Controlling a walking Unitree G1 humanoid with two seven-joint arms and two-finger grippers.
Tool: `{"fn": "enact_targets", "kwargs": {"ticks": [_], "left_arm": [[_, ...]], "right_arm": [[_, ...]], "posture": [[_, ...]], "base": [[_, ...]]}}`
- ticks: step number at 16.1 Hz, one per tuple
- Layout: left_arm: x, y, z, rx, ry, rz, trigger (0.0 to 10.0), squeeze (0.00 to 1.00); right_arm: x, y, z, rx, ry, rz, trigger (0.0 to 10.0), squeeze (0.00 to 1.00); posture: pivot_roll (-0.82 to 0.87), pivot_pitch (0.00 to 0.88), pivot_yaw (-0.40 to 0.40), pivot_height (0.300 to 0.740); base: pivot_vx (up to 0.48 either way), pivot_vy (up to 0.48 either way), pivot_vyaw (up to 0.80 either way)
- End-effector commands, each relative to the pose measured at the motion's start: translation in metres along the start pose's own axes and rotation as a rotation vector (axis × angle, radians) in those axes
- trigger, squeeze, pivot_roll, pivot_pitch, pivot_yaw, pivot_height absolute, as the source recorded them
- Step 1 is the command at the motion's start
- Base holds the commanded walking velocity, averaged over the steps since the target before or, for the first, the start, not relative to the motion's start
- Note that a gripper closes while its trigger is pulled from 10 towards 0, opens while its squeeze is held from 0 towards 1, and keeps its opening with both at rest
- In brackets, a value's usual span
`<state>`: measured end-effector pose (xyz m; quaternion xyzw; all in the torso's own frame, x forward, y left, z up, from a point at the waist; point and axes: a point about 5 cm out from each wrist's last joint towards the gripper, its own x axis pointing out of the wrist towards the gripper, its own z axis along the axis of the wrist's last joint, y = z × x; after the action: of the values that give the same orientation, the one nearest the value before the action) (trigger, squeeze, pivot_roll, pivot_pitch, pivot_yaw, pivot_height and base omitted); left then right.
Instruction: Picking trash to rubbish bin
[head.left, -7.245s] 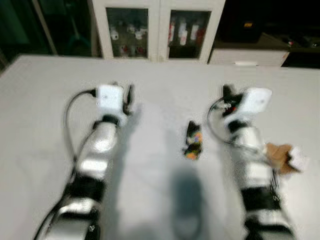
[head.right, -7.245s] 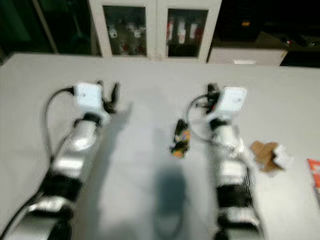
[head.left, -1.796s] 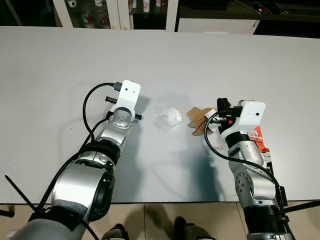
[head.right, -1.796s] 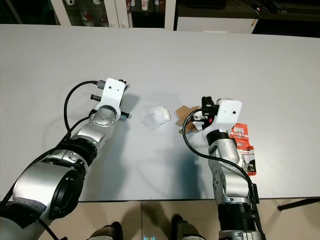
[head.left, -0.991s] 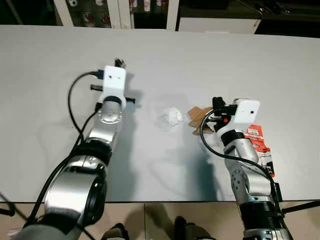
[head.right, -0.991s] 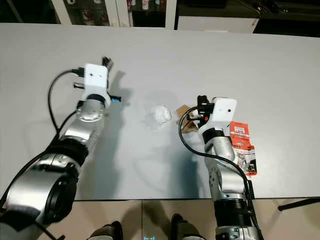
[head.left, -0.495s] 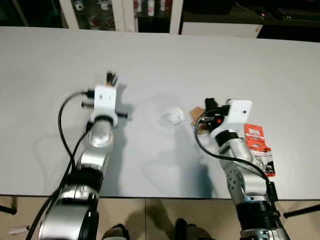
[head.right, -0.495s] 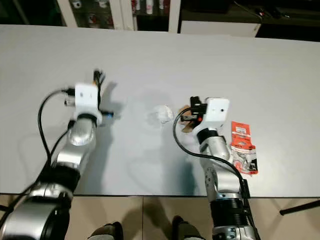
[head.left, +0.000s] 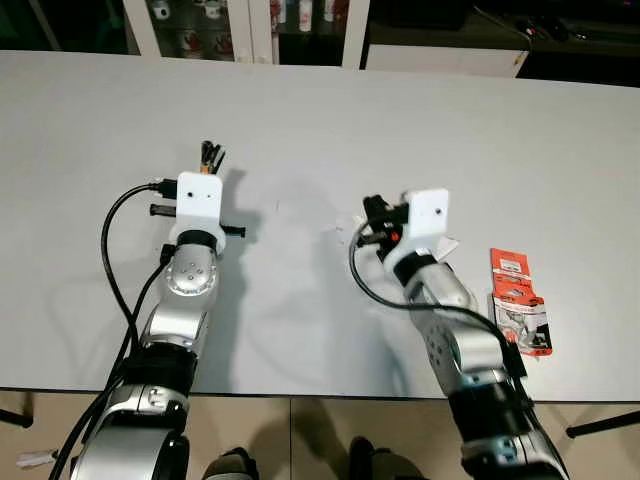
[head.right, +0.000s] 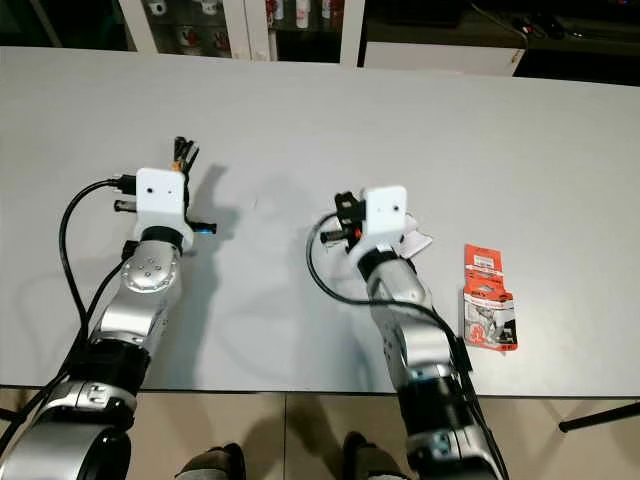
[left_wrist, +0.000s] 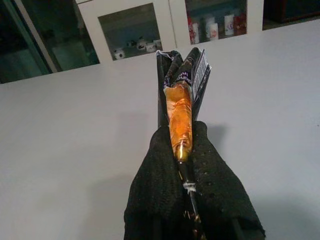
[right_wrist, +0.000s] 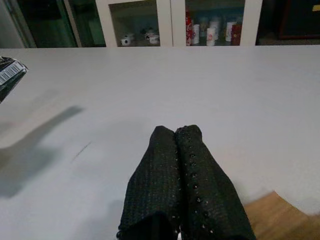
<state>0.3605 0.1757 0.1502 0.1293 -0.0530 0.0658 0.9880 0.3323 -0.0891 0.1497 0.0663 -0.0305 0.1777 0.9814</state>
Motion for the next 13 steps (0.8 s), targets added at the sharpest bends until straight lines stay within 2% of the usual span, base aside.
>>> {"fn": "enact_targets", "kwargs": {"ticks": [1,6,7,10,13], "left_arm": [[-0.002,0.002,0.001,0.008,-0.002,-0.002,10.0,0.00],[-0.002,0.003,0.008,0.023,-0.008,-0.014,10.0,0.00],[-0.001,0.002,0.009,0.026,-0.007,-0.019,10.0,0.00],[-0.002,0.001,0.009,0.032,-0.002,-0.039,10.0,0.00],[0.000,0.000,0.011,0.041,0.002,-0.062,10.0,0.00]], "right_arm": [[0.004,-0.001,-0.004,-0.004,0.023,0.003,10.0,0.00],[0.021,-0.001,-0.018,-0.039,0.113,0.006,10.0,0.00],[0.026,-0.003,-0.021,-0.025,0.140,-0.002,10.0,1.00],[0.030,-0.013,-0.017,-0.053,0.141,-0.064,10.0,1.00],[0.035,-0.034,-0.006,-0.057,0.102,-0.152,10.0,1.00]], "posture": [[-0.04,0.136,-0.056,0.740],[-0.01,0.140,-0.041,0.740],[-0.01,0.137,-0.034,0.740],[-0.01,0.129,-0.017,0.740],[-0.01,0.116,0.007,0.740]], "base": [[0.000,0.000,0.00],[0.000,0.000,0.00],[0.000,0.000,0.00],[0.000,0.000,0.00],[0.000,0.000,0.00]]}}
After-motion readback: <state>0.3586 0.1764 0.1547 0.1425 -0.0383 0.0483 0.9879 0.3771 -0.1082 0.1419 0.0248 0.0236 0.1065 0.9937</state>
